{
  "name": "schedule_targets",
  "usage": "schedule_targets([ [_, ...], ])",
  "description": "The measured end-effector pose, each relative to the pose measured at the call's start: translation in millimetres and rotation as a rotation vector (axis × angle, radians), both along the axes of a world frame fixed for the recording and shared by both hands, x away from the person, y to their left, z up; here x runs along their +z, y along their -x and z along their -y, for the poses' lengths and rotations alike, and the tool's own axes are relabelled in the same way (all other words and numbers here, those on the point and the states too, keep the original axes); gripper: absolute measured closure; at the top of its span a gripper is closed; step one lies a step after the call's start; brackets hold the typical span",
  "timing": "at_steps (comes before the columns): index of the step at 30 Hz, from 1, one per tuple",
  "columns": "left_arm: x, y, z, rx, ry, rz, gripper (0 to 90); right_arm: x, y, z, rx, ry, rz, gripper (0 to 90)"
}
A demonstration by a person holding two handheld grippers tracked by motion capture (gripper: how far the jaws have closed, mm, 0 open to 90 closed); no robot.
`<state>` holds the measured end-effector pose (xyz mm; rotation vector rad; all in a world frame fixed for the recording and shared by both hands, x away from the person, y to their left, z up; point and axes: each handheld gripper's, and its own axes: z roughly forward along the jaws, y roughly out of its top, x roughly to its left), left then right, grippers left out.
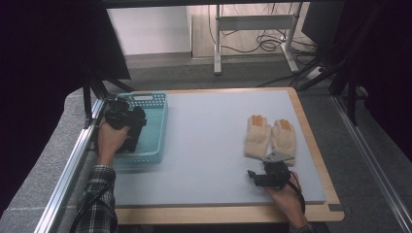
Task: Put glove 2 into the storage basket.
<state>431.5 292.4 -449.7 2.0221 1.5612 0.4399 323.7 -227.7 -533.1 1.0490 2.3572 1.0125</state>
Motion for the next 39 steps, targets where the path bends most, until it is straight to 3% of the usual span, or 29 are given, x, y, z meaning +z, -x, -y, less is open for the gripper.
schedule_targets([
  [7,7.1,16.3,21.7,-0.066,0.028,0.069,2.0,0.0,0.0,0.0,0.000,0.001,0.000,23.2],
  [8,10.7,22.0,28.6,-0.101,0.060,0.096,2.2,0.0,0.0,0.1,0.000,0.001,0.000,23.3],
  [11,14.9,30.1,39.6,-0.141,0.093,0.128,3.5,0.0,0.0,0.0,0.000,0.001,0.000,23.3],
  [13,15.6,32.1,42.6,-0.152,0.099,0.135,3.7,0.0,0.1,0.0,0.000,0.001,0.000,23.3],
  [21,16.6,53.4,81.5,-0.271,0.104,0.170,3.6,-0.1,0.0,0.0,0.000,0.001,0.001,23.3],
  [24,11.5,65.4,105.7,-0.334,0.095,0.183,3.0,0.0,0.0,0.0,0.000,0.002,0.001,23.2],
  [27,7.4,71.7,117.6,-0.362,0.089,0.187,2.3,0.0,0.1,0.0,0.000,0.002,0.000,23.2],
  [30,-5.4,85.3,139.9,-0.414,0.081,0.191,1.8,0.0,0.1,0.0,0.000,0.002,-0.001,23.2],
  [39,-36.8,109.8,167.1,-0.466,0.023,0.182,1.2,-0.1,0.0,-0.1,0.001,0.002,0.000,23.0],
])
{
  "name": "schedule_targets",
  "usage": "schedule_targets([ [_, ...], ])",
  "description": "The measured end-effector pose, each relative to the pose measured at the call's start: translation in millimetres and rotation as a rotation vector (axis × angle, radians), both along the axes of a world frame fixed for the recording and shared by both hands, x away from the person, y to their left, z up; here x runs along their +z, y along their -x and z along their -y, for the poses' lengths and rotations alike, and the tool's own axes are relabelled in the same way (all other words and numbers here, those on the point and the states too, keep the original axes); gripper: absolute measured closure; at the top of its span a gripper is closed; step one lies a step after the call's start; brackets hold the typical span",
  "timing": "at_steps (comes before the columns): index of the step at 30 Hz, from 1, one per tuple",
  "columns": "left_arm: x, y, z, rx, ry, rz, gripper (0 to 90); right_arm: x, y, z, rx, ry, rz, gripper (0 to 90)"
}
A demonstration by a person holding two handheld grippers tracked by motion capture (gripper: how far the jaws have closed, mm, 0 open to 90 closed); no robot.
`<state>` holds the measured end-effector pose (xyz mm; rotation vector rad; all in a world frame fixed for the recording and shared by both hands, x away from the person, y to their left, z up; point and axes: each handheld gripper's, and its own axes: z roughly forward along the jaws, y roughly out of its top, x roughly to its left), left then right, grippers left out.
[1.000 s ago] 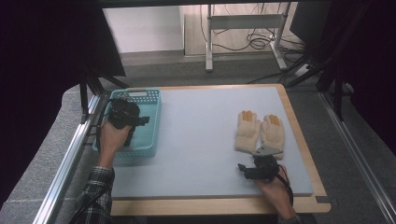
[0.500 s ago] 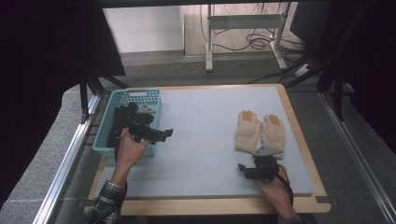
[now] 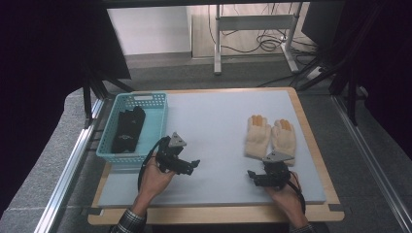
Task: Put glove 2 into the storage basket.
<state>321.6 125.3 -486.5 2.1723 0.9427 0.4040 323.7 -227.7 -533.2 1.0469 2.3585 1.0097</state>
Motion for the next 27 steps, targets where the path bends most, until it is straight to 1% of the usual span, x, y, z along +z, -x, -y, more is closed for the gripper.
schedule_targets([
  [2,-6.6,4.4,3.1,0.003,-0.016,0.006,1.1,0.0,-0.1,0.0,0.002,0.001,0.000,22.6],
  [3,-11.1,7.6,4.3,0.005,-0.017,0.004,1.2,-0.1,-0.1,0.0,0.004,0.006,0.001,22.0],
  [4,-14.0,9.3,4.6,0.003,-0.009,-0.003,1.2,-0.1,-0.1,0.0,0.004,0.006,0.001,22.0],
  [6,-22.0,14.2,4.8,0.002,0.023,-0.021,1.2,-0.2,-0.2,-0.1,0.003,0.008,0.001,20.2],
  [7,-26.2,16.4,5.0,0.005,0.027,-0.024,1.2,-0.2,-0.2,-0.1,0.003,0.008,0.001,20.2],
  [8,-32.8,19.3,5.9,0.015,0.010,-0.025,1.2,-0.3,-0.2,-0.5,0.001,0.009,0.001,19.3],
  [10,-39.0,21.7,6.4,0.027,-0.020,-0.023,1.1,-0.5,-0.5,-0.8,-0.005,0.012,0.000,16.9],
  [11,-46.5,23.5,5.3,0.041,-0.042,-0.025,1.1,-0.5,-0.6,-0.8,-0.007,0.013,0.000,16.5],
  [12,-46.5,23.5,5.3,0.041,-0.042,-0.025,1.1,-0.5,-0.6,-0.8,-0.007,0.013,0.000,16.5],
  [15,-58.3,24.4,-0.1,0.066,-0.055,-0.037,1.1,-0.4,-0.9,-0.7,-0.008,0.013,-0.003,16.4],
  [16,-58.3,24.4,-0.1,0.066,-0.055,-0.037,0.4,-0.4,-0.9,-0.7,-0.008,0.013,-0.003,16.4],
  [17,-60.5,24.5,-3.7,0.074,-0.022,-0.049,0.7,-0.4,-0.9,-0.7,-0.008,0.013,-0.004,16.4],
  [18,-60.5,24.5,-3.7,0.074,-0.022,-0.049,0.5,-0.4,-0.9,-0.7,-0.008,0.013,-0.004,16.4],
  [19,-62.3,24.2,-6.4,0.080,-0.001,-0.058,0.5,-0.4,-1.0,-0.5,-0.008,0.012,-0.004,16.4],
  [27,-63.1,23.9,-6.8,0.082,0.006,-0.061,0.6,-0.2,-1.0,-0.2,-0.008,0.006,-0.006,17.8],
])
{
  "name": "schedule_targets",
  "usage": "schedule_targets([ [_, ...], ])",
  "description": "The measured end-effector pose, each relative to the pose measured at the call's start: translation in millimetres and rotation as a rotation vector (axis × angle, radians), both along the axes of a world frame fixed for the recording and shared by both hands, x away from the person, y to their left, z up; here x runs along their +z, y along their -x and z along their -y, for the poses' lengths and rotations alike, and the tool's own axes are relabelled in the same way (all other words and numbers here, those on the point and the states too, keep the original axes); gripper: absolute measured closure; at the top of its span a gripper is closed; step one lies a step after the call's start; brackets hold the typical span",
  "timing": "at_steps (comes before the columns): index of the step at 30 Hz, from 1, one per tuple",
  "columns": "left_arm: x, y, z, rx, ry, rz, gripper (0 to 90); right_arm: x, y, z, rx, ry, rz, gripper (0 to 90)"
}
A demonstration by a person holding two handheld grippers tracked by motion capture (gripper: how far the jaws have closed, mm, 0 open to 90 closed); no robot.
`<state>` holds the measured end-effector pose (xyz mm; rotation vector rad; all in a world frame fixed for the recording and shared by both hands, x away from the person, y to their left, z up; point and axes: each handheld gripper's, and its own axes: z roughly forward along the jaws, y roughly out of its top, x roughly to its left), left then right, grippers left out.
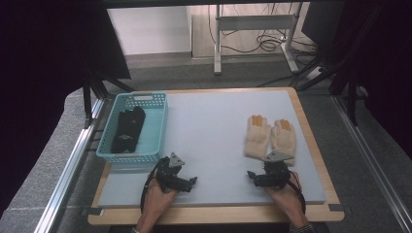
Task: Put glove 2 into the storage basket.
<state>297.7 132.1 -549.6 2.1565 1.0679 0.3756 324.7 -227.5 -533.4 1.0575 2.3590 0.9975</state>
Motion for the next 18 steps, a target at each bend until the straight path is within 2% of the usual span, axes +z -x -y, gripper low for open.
schedule_targets([
  [7,0.0,0.1,-0.3,-0.003,-0.002,0.002,0.6,0.8,0.3,1.6,-0.012,-0.011,0.004,23.7],
  [8,0.0,0.1,-0.3,-0.003,-0.002,0.002,0.6,1.5,0.6,2.8,-0.009,-0.020,0.003,29.3],
  [9,0.0,0.1,-0.3,-0.003,-0.002,0.002,0.7,1.5,0.6,2.8,-0.009,-0.020,0.003,29.3],
  [10,0.0,0.1,-0.3,-0.003,-0.002,0.003,0.7,2.5,1.2,4.3,-0.008,-0.027,-0.001,35.1],
  [12,0.0,0.1,-0.3,-0.003,-0.002,0.003,0.7,4.4,1.2,6.8,-0.003,-0.035,-0.005,41.2],
  [13,0.0,0.1,-0.3,-0.003,-0.002,0.003,0.7,4.4,1.2,6.8,-0.003,-0.035,-0.005,41.2],
  [14,-0.1,0.2,-0.3,-0.003,-0.002,0.003,0.7,8.0,1.2,9.4,-0.006,-0.048,-0.007,47.6],
  [18,-0.1,0.2,-0.3,-0.002,-0.002,0.003,0.7,15.4,-0.6,12.9,-0.003,-0.051,-0.003,53.8],
])
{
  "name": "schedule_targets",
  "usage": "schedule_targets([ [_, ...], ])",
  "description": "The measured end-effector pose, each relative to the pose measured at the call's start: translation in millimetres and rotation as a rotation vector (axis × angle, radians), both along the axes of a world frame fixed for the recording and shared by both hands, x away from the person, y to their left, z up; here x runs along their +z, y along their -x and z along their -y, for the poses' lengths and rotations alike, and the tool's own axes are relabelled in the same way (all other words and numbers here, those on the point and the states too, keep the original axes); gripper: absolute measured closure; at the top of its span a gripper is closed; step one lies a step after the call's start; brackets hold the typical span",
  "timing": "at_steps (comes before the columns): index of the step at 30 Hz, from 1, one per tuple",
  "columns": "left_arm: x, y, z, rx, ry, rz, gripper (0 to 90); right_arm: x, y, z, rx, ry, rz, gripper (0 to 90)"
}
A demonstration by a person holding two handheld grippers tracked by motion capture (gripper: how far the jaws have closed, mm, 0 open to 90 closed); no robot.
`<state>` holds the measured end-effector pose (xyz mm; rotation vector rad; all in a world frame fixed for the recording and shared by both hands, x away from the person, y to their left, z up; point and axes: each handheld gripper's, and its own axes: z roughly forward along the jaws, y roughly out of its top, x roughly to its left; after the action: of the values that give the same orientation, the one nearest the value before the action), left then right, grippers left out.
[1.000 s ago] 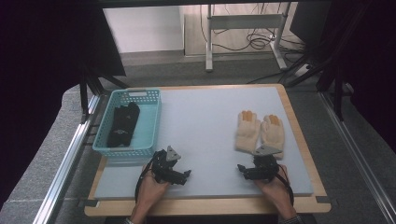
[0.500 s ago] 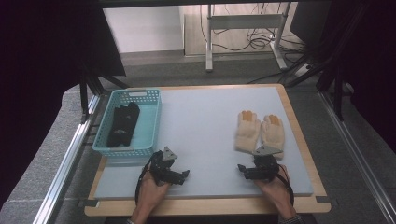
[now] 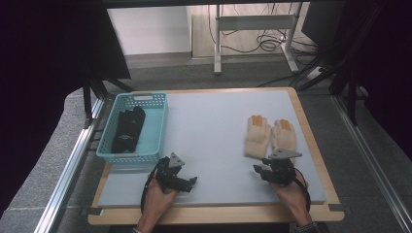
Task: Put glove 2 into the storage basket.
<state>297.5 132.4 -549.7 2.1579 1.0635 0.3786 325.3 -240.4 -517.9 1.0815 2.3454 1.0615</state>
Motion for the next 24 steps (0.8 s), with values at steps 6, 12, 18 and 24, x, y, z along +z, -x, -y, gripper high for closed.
schedule_targets([
  [6,0.0,0.1,0.0,0.000,-0.001,0.000,0.7,23.5,-19.2,4.3,0.016,-0.015,0.020,63.4],
  [12,0.0,0.1,0.0,0.000,-0.001,0.000,0.7,35.7,-51.8,3.8,-0.016,-0.004,0.048,55.6],
  [18,0.0,0.1,0.1,0.001,0.000,0.001,0.7,33.0,-91.3,-4.2,-0.050,0.015,0.038,36.5],
  [24,-0.1,0.1,0.1,0.001,0.000,0.001,0.7,15.1,-122.5,-18.6,-0.047,0.047,0.001,24.5],
])
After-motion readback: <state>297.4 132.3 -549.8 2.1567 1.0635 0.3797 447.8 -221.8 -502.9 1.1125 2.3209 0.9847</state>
